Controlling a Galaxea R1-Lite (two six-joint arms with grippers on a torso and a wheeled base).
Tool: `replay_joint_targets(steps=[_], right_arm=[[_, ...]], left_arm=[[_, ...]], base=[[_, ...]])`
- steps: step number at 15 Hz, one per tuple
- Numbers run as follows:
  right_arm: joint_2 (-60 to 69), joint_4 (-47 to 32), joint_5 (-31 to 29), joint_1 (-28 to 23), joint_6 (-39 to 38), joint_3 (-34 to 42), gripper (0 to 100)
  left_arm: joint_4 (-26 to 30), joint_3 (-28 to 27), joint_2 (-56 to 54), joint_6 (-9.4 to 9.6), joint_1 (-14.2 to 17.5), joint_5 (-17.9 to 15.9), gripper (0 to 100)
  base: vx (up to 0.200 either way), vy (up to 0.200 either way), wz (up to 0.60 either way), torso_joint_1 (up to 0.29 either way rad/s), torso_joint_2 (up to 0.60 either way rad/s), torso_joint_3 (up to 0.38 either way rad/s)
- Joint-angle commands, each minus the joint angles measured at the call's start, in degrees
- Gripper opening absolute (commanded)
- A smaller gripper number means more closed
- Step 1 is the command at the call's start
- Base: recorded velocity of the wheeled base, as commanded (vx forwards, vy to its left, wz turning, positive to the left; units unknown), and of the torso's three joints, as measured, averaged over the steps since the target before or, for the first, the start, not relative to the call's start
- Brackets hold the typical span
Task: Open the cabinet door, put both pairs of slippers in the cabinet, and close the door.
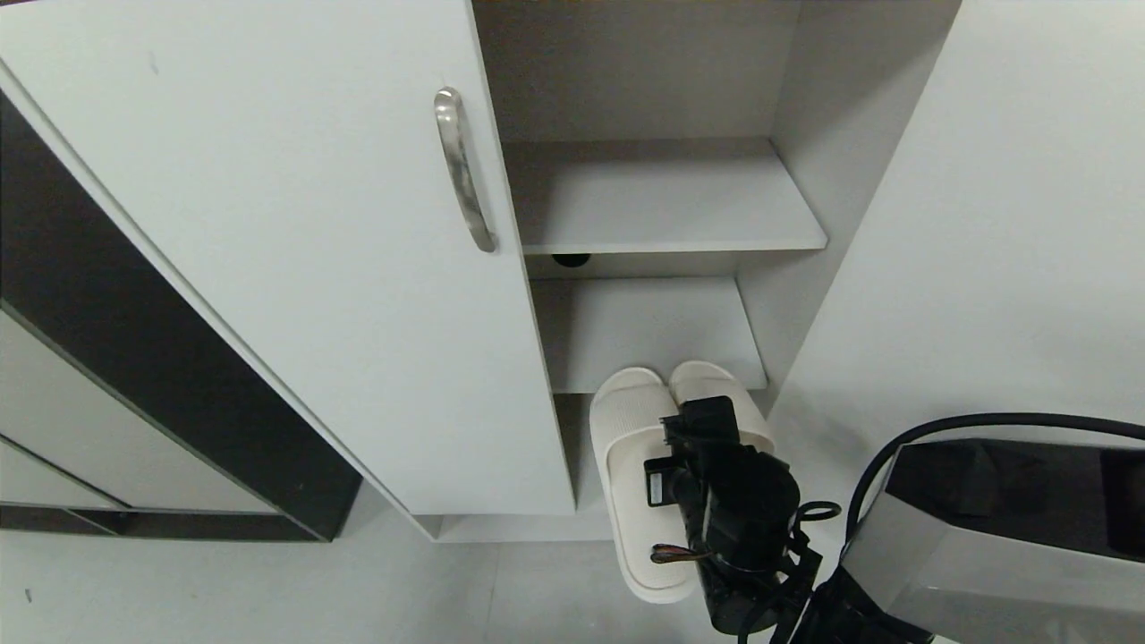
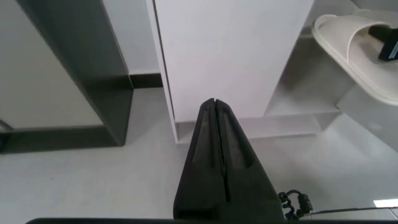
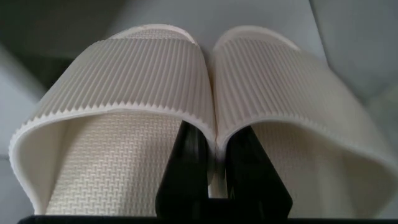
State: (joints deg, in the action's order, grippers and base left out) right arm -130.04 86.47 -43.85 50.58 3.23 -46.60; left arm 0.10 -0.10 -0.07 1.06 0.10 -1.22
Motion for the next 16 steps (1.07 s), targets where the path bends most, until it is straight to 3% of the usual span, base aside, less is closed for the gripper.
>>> replay_joint_targets(steps=[1,10,16], right_arm=[[-0.66,-0.07,-0.01,0.05,0.11,-0.77,0],[-2.85,-5.7,0.34,-3.03,0.11,-10.0,0],[-5.23,-19.41,2.98,-7.07,0.02,-26.52,0]], left_arm=[[-0.01,0.01,0.07,-0.01,-0.01,0.08,0],[-0.01,0.01,0.07,-0.09,-0.01,0.08,0],[-0.01,0.01,0.07,-0.09,-0.01,0.08,0]], base=[[0.2,0.0,0.0,-0.002,0.0,0.002],[0.022,0.0,0.0,0.0,0.0,0.0],[0.0,0.0,0.0,0.0,0.0,0.0]])
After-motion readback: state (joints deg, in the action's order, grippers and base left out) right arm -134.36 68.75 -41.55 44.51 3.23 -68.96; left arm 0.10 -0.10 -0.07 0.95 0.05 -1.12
